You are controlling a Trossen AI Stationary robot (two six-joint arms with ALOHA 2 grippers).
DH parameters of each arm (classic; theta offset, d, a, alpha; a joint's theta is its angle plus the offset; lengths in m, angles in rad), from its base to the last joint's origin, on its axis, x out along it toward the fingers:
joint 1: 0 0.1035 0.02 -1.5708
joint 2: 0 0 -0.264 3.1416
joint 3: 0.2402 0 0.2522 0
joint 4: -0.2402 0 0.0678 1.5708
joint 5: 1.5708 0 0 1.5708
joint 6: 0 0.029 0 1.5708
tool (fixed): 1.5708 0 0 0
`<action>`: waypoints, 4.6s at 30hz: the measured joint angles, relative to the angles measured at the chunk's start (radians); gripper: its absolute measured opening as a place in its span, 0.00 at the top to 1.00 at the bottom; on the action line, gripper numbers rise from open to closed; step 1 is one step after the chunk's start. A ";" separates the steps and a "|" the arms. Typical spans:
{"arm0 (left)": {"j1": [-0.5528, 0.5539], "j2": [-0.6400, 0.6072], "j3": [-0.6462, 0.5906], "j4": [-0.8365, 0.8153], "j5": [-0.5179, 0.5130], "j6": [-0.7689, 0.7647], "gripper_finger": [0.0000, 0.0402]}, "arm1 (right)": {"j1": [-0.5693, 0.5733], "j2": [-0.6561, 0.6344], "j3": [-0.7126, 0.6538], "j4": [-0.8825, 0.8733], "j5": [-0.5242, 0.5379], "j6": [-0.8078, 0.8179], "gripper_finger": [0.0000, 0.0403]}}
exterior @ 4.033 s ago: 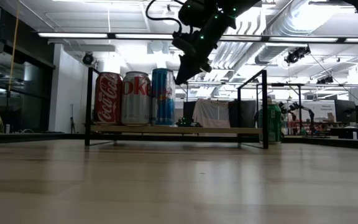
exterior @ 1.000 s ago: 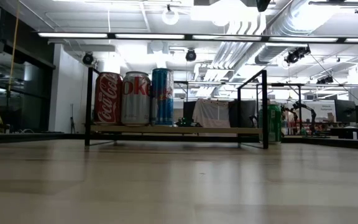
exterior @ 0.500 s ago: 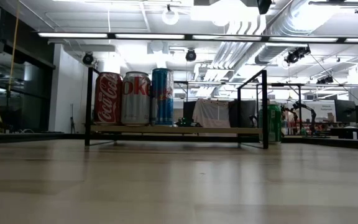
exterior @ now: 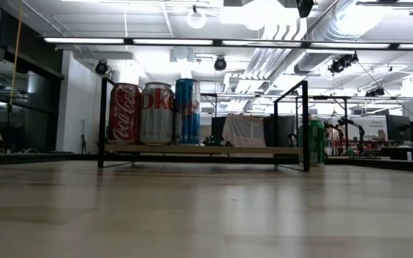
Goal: Place canned beverage on shelf
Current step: Put the blue soda can on the shelf aligned with the other blue soda cans
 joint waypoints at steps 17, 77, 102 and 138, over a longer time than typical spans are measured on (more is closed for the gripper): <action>0.012 0.001 -0.076 0.094 -0.010 0.002 0.44 | 0.000 0.000 0.000 -0.008 0.001 0.042 1.00; 1.225 0.015 0.647 0.294 0.245 -0.250 0.64 | 0.204 0.833 1.074 -0.530 0.565 -0.422 0.16; 1.229 0.018 0.647 0.339 0.252 -0.036 0.55 | 0.188 0.851 1.075 -0.596 0.680 -0.409 0.49; 1.009 -0.065 -0.238 1.839 0.155 0.319 0.47 | 0.154 0.398 0.081 0.532 0.188 0.323 0.49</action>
